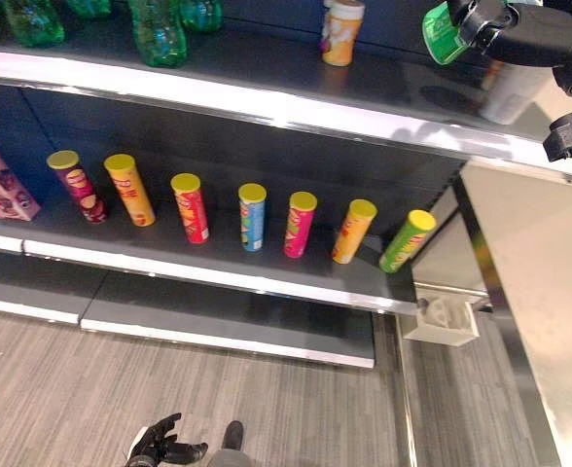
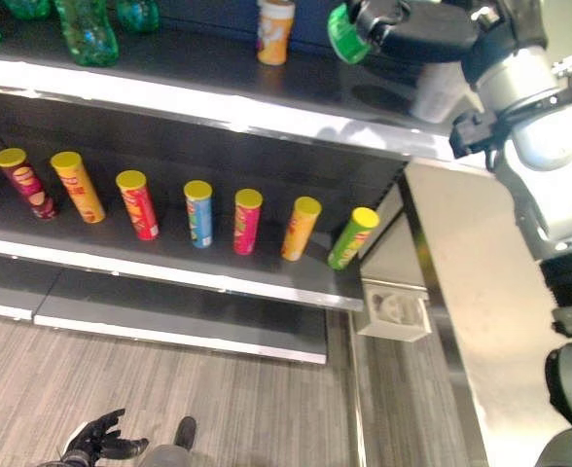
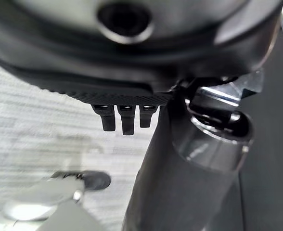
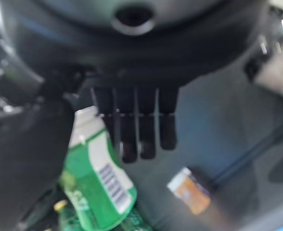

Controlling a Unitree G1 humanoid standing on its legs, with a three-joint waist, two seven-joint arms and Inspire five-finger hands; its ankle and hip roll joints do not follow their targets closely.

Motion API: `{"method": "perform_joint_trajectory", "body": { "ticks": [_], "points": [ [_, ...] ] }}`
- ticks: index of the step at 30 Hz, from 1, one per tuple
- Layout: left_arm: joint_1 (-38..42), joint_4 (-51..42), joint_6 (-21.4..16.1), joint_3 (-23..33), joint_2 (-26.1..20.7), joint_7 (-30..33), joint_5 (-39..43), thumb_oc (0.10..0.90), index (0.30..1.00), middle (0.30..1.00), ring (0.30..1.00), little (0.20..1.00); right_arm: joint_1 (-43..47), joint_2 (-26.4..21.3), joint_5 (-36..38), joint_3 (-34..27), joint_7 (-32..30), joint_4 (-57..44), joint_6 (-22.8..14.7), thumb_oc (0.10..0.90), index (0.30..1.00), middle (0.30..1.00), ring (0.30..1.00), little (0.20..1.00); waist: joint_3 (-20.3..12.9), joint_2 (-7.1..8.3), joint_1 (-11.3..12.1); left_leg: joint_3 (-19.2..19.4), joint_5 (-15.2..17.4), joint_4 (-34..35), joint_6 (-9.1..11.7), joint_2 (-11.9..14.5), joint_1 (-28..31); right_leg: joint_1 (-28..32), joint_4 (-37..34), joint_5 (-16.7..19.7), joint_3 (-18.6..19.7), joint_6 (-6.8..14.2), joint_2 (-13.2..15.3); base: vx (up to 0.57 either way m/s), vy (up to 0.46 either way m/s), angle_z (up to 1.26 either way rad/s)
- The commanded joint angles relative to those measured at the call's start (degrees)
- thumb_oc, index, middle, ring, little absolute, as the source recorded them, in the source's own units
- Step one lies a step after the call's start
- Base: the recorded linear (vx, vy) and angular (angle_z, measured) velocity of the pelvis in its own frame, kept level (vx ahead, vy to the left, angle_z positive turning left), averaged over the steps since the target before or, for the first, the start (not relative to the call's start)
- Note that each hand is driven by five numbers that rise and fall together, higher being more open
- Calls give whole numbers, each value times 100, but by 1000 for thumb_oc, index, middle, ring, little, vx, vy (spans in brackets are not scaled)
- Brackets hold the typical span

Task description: Put the goods on the table back onto the shelves and tidy them up.

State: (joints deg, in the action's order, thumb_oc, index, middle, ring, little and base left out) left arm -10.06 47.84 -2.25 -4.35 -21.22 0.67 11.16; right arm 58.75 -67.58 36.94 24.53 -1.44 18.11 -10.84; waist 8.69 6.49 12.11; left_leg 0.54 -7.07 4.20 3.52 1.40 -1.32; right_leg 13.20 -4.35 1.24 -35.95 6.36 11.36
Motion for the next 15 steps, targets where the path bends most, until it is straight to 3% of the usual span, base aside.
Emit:
{"method": "perform_joint_trajectory", "body": {
  "ticks": [1,3,5,6,8,9,10,11,15],
  "points": [
    [96,-125,-333,-228,-481,29,-89,800,900,900,900,900,713,-227,146,-128,-227,154,-254,400,300,300,300,300,-447,36,55,262,583,-52,344,274,80,-393,926,-333,210,443,487,115,247,16],
    [87,-92,-339,-184,-527,47,-55,800,900,900,900,900,696,-232,115,-119,-212,219,-204,400,300,300,300,300,-398,26,25,272,659,-15,206,149,191,-573,1478,-166,358,493,766,93,252,11],
    [81,-142,-342,-136,-590,79,20,800,900,900,900,900,921,-192,56,114,-203,279,-170,400,300,300,300,300,-237,4,-19,317,710,23,23,-11,330,-923,2260,317,648,642,1145,29,230,1],
    [119,-131,-353,-132,-638,100,9,800,900,900,900,900,957,-184,98,168,-181,337,-161,400,300,300,300,300,-193,-18,-28,320,736,25,6,13,346,-1073,2470,230,765,627,1150,-53,144,-7],
    [202,-177,-371,-141,-717,104,57,800,900,900,900,900,1095,-229,120,342,-137,369,-120,400,300,300,300,300,-97,-37,-86,255,643,14,-15,11,299,-1378,2320,235,1091,479,975,-47,9,-11],
    [268,-247,-384,-134,-778,90,188,800,900,900,900,900,1237,-294,211,527,-101,357,-100,400,300,300,300,300,-19,-18,-153,142,637,-1,59,28,261,-1494,1637,73,1418,443,684,12,-82,12],
    [269,-247,-383,-131,-770,89,189,800,900,900,900,900,1265,-293,215,554,-99,367,-101,400,300,300,300,300,-15,-33,-154,144,640,0,64,39,267,-1478,1613,84,1414,439,669,31,-159,27],
    [238,-231,-393,-89,-823,91,196,800,900,900,900,900,1327,-374,269,611,-102,418,-144,400,300,300,300,300,7,74,-148,76,671,-100,104,10,176,-1310,888,49,1593,515,469,24,-127,38],
    [234,-164,-386,-43,-746,85,220,800,900,900,900,900,1508,-339,301,817,-20,298,-165,400,300,300,300,300,-117,229,-219,-2,670,-158,155,60,43,-1215,485,234,1716,519,251,50,-121,32]
  ]
}}
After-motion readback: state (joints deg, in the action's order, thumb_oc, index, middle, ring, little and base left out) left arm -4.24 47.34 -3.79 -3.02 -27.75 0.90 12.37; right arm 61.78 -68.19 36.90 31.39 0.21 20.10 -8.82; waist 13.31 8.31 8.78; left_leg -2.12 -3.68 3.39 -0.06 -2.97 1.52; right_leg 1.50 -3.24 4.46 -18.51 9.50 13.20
